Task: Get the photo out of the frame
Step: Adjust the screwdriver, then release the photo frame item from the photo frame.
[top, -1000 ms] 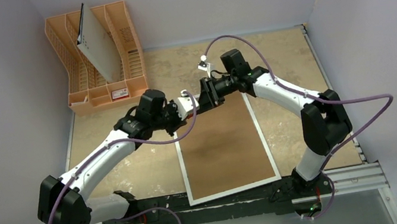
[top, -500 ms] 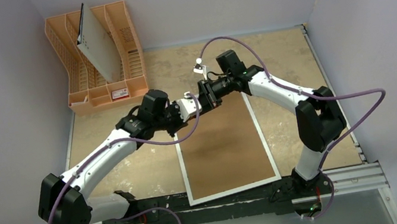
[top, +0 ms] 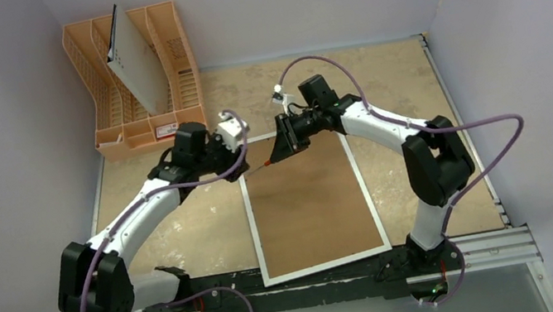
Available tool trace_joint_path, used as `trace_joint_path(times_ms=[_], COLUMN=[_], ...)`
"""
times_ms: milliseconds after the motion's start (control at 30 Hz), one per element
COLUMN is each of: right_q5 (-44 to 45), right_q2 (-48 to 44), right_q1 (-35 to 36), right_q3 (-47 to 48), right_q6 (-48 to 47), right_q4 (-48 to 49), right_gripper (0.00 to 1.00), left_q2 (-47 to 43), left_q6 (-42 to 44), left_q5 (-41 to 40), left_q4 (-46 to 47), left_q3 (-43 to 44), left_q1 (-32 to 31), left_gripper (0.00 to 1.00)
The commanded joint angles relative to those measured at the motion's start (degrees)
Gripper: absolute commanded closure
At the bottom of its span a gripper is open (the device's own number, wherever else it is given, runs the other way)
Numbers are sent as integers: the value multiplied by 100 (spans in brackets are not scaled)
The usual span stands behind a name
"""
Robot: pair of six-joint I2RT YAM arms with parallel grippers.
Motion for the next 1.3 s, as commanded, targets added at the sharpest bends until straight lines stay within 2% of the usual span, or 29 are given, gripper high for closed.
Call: trace_joint_path(times_ms=[0, 167, 300, 467, 700, 1267], right_q5=[592, 594, 595, 625, 466, 333], right_q2=[513, 971, 1033, 1191, 1307, 1197], right_q1=[-2, 1, 1, 1, 18, 45], right_q3=[-62, 11, -133, -115, -182, -350], right_q6=[280, 497, 725, 714, 578, 358], right_q4=[364, 852, 1376, 1399, 1287, 1123], right_gripper=[100, 100, 100, 100, 100, 100], left_q2=[-299, 286, 1094, 1798, 2221, 2873], left_q6=[-1154, -2069, -2577, -2995, -3277, -3315], left_q5=[541, 624, 709, 561, 427, 76], left_q4=[951, 1185, 1392, 1631, 1875, 1671], left_q3=[-489, -375, -186, 4, 30, 124], left_q1=[775, 1299, 1369, 1377, 1377, 1377], left_gripper=[51, 51, 53, 55, 55, 61])
